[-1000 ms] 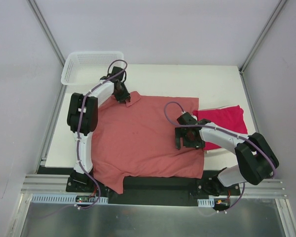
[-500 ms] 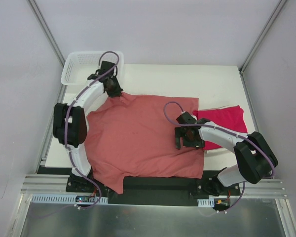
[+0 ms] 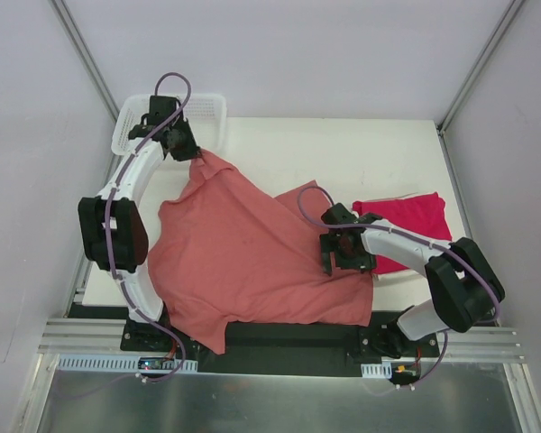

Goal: Fold and stack the t-shirts
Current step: Flatten out the tshirt

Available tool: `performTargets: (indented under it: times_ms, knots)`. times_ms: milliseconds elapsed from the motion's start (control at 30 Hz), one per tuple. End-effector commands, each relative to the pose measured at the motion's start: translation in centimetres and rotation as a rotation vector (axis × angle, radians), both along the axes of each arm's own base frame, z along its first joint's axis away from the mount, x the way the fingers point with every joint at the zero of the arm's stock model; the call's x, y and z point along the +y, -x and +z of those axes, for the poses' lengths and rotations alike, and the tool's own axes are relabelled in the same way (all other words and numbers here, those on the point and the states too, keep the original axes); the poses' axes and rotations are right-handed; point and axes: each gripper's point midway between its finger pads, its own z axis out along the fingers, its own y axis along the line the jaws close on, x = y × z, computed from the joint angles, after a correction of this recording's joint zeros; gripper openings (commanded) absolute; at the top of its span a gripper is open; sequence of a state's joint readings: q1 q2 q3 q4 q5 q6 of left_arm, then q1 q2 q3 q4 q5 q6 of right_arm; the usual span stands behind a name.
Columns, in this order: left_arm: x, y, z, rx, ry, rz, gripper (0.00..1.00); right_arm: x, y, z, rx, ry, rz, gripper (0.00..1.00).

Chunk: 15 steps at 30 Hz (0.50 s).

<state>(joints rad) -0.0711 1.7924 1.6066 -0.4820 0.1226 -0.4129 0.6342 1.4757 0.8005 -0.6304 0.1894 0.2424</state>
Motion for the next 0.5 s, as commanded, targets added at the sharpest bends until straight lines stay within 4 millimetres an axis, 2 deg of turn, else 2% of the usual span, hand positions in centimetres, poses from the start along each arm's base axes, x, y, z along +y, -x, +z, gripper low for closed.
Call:
performTargets:
  times_ms: [0, 33, 167, 233, 267, 333, 367, 400, 467]
  knots:
    - [-3.1, -1.3, 1.1, -0.044, 0.088, -0.205, 0.09, -1.6, 0.3, 0.4, 0.031, 0.092, 0.005, 0.97]
    - [-3.4, -1.2, 0.7, -0.033, 0.099, -0.215, 0.17, -1.4, 0.1, 0.5, 0.026, 0.088, 0.005, 0.97]
    - [-3.4, -1.1, -1.5, 0.022, 0.106, -0.199, 0.32, -0.8, -0.7, 1.1, 0.005, 0.072, 0.007, 0.97]
    - [-3.2, -0.9, -2.1, 0.038, 0.102, -0.183, 0.50, -0.6, -1.1, 1.6, -0.010, 0.069, 0.013, 0.97]
    - [-3.2, -0.7, -1.8, 0.035, 0.106, -0.181, 0.62, -0.5, -1.4, 2.0, -0.022, 0.063, 0.014, 0.97]
    - [-3.2, 0.2, -2.0, 0.045, 0.104, -0.177, 0.71, -0.3, -1.7, 2.5, -0.040, 0.055, 0.022, 0.97]
    - [-3.0, 0.9, -1.9, 0.046, 0.091, -0.162, 0.89, -0.2, -1.8, 2.8, -0.049, 0.048, 0.023, 0.97]
    - [-3.0, 1.4, -1.9, 0.045, 0.072, -0.157, 0.99, -0.1, -1.9, 2.9, -0.057, 0.043, 0.024, 0.97]
    - [-2.3, 2.8, -2.5, 0.059, 0.010, -0.112, 0.99, 0.4, -2.2, 3.3, -0.079, 0.021, 0.035, 0.97]
